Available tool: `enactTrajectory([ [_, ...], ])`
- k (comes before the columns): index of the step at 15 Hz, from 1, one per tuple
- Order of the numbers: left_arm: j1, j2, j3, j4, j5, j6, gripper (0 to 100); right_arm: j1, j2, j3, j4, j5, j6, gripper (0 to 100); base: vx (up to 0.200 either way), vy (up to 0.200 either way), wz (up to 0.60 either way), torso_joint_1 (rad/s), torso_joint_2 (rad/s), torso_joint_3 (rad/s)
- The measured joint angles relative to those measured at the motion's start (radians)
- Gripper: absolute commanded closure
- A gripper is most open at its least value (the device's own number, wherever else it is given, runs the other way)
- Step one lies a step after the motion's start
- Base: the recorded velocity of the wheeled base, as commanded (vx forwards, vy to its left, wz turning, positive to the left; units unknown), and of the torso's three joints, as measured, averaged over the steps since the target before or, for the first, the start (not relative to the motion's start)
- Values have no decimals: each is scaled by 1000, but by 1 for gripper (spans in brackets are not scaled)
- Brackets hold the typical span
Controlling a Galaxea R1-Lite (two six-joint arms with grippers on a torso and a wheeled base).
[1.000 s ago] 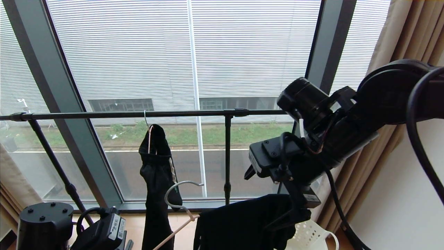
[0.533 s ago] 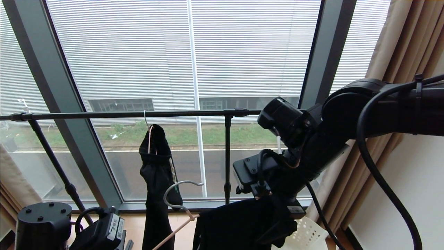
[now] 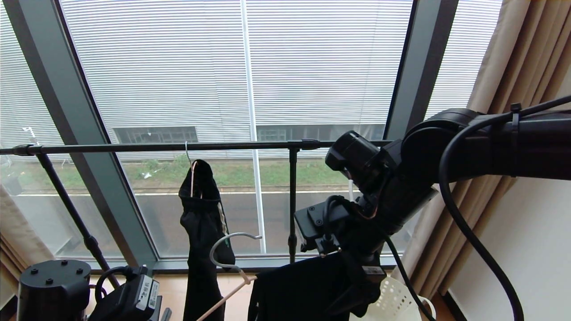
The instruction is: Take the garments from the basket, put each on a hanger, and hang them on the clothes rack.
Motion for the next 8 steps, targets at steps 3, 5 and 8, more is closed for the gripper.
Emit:
enactTrajectory([
  [3, -2, 0, 0, 0, 0, 0, 100, 2, 6, 0, -13, 6, 0, 0, 0, 0, 0, 0, 0, 0],
  [5, -4, 0, 0, -1, 0, 0, 100, 4, 12, 2, -34, 7, 0, 0, 0, 0, 0, 0, 0, 0],
  [8, -7, -1, 0, -1, 0, 0, 100, 7, 16, 5, -37, 9, 1, 0, 0, 0, 0, 0, 0, 0],
])
